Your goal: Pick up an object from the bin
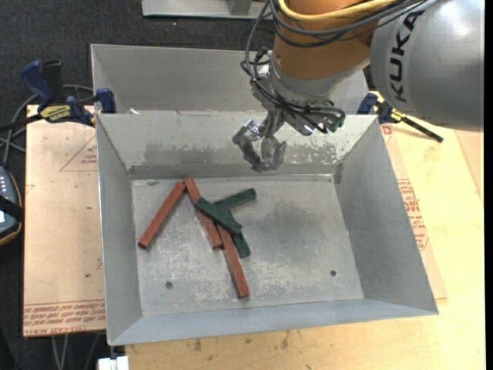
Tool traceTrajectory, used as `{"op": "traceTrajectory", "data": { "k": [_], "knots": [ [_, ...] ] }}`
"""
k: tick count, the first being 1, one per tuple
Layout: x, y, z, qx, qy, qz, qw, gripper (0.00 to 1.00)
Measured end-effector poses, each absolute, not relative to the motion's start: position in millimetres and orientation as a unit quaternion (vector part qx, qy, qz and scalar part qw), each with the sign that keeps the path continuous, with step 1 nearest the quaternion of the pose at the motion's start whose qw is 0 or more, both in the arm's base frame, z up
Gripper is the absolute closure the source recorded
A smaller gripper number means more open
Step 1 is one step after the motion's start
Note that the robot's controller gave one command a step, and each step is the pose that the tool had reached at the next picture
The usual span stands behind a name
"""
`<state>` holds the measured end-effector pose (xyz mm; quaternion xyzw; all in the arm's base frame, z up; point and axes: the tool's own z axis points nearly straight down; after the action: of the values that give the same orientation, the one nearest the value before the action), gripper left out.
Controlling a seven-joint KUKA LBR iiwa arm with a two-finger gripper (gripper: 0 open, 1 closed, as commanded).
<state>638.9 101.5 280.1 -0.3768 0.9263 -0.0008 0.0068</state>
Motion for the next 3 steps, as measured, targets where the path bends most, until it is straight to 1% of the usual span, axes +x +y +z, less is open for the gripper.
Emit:
{"op": "traceTrajectory", "data": {
  "k": [1, 2, 3],
  "knots": [
    [635.8, 132, 188, -0.492, 0.87, 0.002, -0.001, 1.0],
    [599.6, 125, 147, -0.411, 0.911, 0.002, -0.001, 1.0],
    [600.8, 125, 148, -0.411, 0.911, 0.001, 0.001, 0.0]
  ]
}}
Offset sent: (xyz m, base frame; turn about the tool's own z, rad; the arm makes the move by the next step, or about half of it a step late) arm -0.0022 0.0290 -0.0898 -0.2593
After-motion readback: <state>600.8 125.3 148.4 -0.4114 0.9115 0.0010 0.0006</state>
